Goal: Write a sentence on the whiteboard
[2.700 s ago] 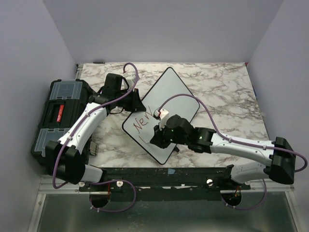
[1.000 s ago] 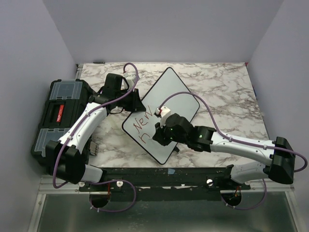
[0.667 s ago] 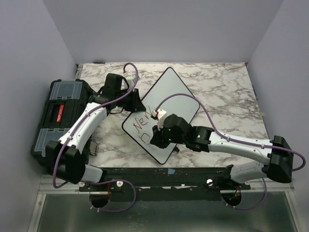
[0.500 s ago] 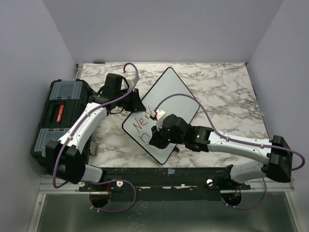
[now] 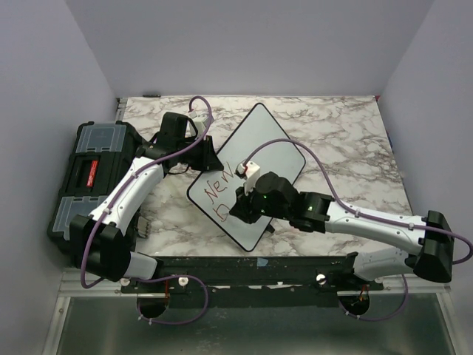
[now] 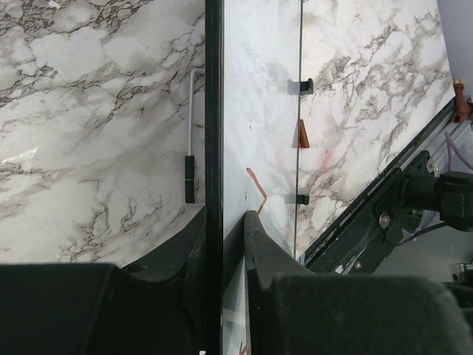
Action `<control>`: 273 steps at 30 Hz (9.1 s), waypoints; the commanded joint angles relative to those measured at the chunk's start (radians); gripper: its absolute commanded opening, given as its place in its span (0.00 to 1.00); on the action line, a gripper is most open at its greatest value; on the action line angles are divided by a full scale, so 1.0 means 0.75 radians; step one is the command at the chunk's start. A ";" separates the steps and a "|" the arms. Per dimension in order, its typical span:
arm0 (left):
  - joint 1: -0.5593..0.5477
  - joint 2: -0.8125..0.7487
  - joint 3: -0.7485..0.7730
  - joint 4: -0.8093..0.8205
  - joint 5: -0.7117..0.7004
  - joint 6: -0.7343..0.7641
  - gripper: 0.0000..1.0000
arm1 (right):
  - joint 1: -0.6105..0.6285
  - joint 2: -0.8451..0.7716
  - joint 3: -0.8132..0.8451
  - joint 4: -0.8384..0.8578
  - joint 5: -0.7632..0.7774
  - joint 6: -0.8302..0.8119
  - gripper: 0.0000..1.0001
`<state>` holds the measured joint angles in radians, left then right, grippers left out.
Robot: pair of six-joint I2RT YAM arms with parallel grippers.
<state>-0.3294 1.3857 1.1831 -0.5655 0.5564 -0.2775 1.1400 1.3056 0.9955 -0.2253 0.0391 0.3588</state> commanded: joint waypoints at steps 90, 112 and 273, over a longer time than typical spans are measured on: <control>-0.037 0.046 -0.011 -0.072 -0.212 0.181 0.00 | 0.007 0.065 -0.055 0.198 0.234 0.008 0.01; -0.037 0.044 -0.013 -0.070 -0.216 0.182 0.00 | 0.007 -0.035 -0.200 0.104 0.371 0.068 0.01; -0.055 0.014 -0.022 -0.074 -0.234 0.184 0.00 | -0.047 -0.024 -0.122 0.011 0.424 0.005 0.01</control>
<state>-0.3439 1.3842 1.1885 -0.5659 0.5243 -0.2768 1.1042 1.2716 0.8871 -0.1772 0.3740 0.3515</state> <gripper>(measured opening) 0.195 0.136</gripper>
